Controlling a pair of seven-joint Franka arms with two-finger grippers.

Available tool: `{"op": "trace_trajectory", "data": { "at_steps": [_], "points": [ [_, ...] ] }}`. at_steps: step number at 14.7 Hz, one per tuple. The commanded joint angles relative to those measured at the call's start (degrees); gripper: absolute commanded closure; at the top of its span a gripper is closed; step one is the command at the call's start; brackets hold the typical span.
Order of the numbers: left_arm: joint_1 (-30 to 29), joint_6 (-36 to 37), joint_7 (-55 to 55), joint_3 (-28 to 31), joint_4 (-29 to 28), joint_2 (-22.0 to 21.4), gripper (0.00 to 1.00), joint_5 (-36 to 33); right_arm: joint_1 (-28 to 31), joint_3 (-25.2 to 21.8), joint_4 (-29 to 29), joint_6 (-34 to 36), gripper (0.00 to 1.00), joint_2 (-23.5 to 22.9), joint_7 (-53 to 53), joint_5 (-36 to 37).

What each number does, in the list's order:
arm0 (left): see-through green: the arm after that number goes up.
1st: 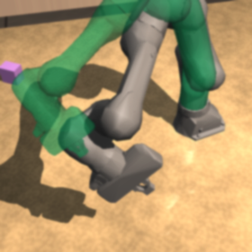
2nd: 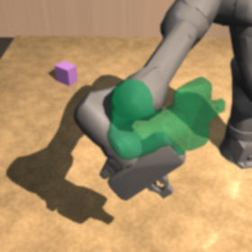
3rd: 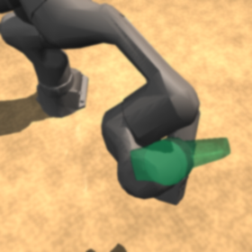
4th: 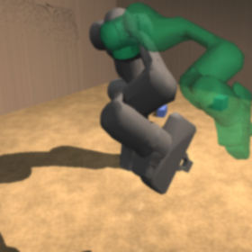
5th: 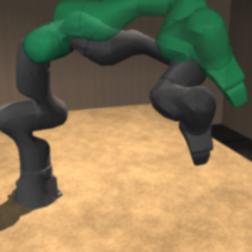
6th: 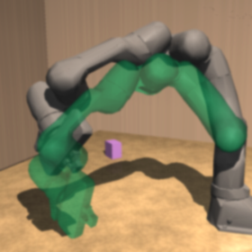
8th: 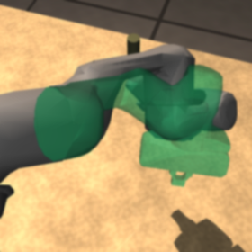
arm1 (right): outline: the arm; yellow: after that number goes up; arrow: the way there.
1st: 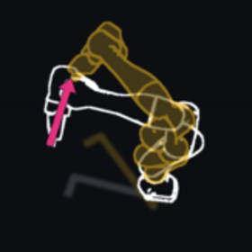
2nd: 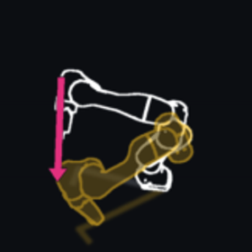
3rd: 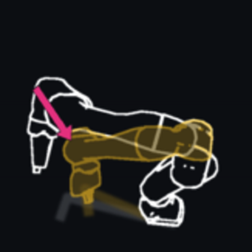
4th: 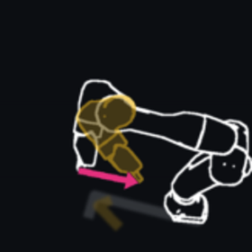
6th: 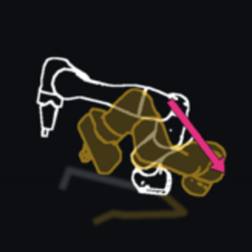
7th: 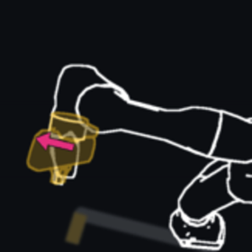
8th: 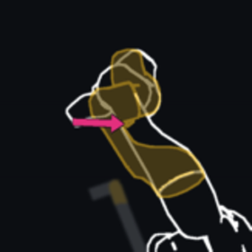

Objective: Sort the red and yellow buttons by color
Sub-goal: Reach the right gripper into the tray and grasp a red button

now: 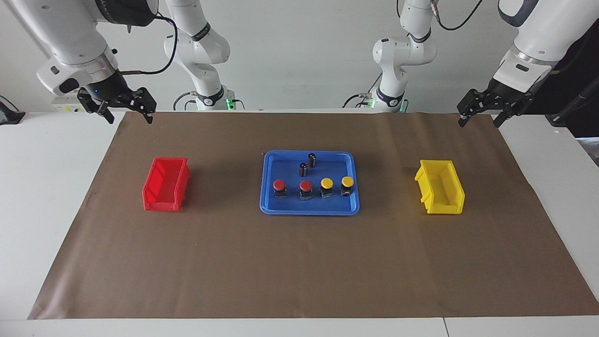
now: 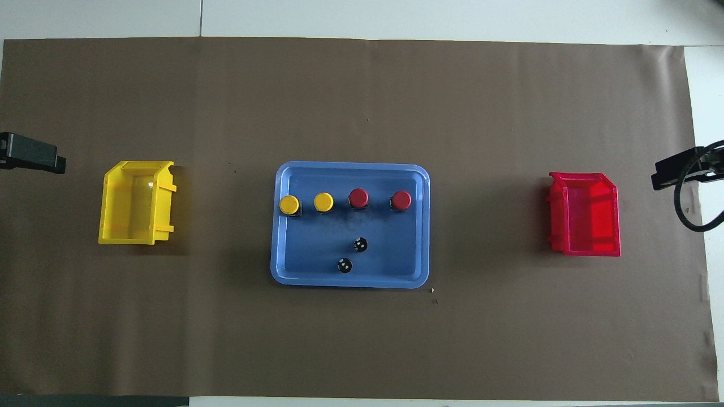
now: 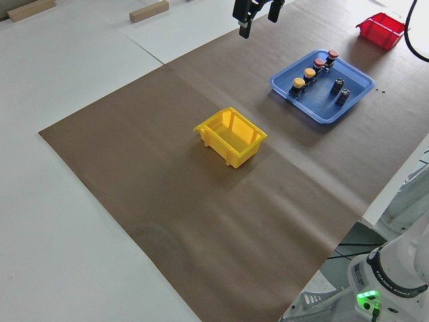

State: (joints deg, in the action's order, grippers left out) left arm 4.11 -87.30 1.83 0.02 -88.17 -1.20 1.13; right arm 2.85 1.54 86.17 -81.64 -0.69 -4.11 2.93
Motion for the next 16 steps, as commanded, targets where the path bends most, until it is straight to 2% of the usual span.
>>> {"op": "trace_trajectory", "data": {
  "at_steps": [1, 3, 4, 7, 8, 10, 13, 14, 16],
  "points": [
    [-0.42, 0.47, 0.55, 0.07, -1.57, -1.53, 0.0, 0.8, -2.4, 0.13, -6.6, 2.87, 0.0, -4.2, -0.73, -0.2],
    [-0.42, 0.38, 0.55, 0.07, -1.57, -1.53, 0.0, 0.8, -6.87, 0.82, -12.41, 3.51, 0.0, -8.6, 3.81, -0.29],
    [-0.42, 0.38, 0.55, 0.07, -1.57, -1.53, 0.0, 0.8, -9.5, 2.48, -13.3, 2.89, 0.0, -10.19, 8.2, -0.55],
    [-0.42, 0.38, 0.55, 0.07, -1.57, -1.53, 0.0, 0.8, -17.23, 5.31, -13.31, -5.17, 0.0, -14.59, 23.05, -0.64],
    [-0.42, 0.38, 0.55, 0.07, -1.57, -1.53, 0.0, 0.8, -19.96, 5.31, -12.35, -9.98, 0.0, -15.9, 28.23, -0.99],
    [-0.42, 0.47, 0.55, 0.07, -1.57, -1.53, 0.0, 0.8, -24.97, 5.31, -5.61, -19.13, 0.0, -17.23, 34.15, -0.29],
    [-0.42, 0.47, 0.55, 0.07, -1.57, -1.53, 0.0, 0.8, -25.88, 5.4, 12.39, -34.24, 0.0, -12.33, 35.31, -0.47],
    [-0.42, 0.47, 0.46, 0.07, -1.57, -1.53, 0.0, 0.8, -26.05, 5.4, 16.19, -37.68, 0.0, -11.62, 35.31, -0.64],
    [0.2, 0.38, 0.46, -0.11, -1.57, -1.53, 0.0, 0.8, -26.49, 5.4, 18.67, -40.34, 0.03, -12.31, 35.31, -0.56]
  ]
}}
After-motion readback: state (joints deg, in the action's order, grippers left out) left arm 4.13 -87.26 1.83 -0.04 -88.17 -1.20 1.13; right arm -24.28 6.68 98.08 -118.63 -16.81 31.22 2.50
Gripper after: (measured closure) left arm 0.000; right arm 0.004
